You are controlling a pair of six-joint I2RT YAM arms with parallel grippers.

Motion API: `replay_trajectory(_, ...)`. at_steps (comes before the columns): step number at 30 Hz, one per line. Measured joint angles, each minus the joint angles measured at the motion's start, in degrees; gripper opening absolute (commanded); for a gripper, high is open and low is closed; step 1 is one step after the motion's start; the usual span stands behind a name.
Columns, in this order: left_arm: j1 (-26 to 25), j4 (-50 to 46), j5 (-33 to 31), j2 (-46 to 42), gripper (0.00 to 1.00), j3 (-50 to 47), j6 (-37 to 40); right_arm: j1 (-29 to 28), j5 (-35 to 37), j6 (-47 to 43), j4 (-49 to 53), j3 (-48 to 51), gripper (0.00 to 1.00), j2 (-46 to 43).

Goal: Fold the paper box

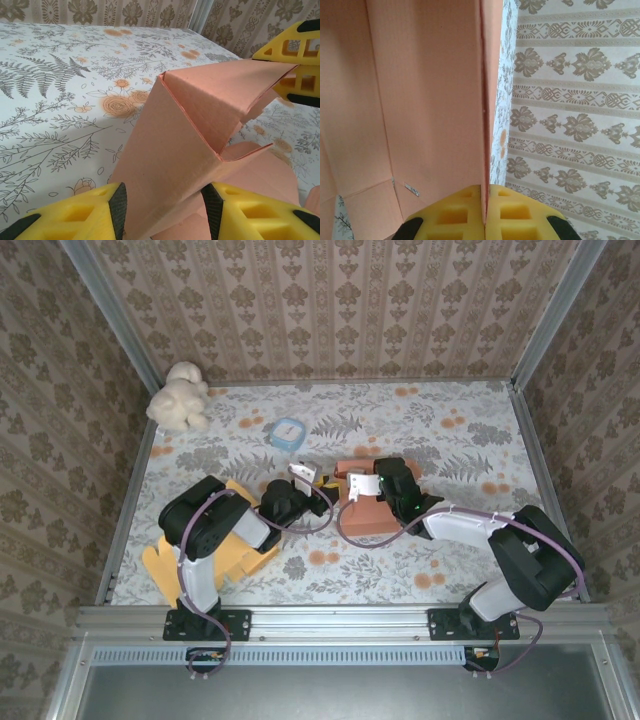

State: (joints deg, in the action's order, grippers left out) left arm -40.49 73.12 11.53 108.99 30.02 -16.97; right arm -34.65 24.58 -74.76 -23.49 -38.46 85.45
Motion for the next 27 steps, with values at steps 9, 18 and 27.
replay_trajectory(9, 0.7, 0.3, 2.5, -0.3, 0.49, 0.0, 5.0, 3.4, -8.2, 6.0, 14.2, -6.8, 0.0, -0.2)
replay_trajectory(18, 3.0, 0.6, 9.7, 0.4, 0.55, 0.6, 5.7, 5.0, -12.6, 8.0, 21.3, -10.4, 0.0, 0.0)
replay_trajectory(27, 3.5, 0.5, 11.3, 1.2, 0.57, 0.8, 6.1, 5.2, -13.1, 8.0, 21.4, -10.7, 0.0, 0.9)
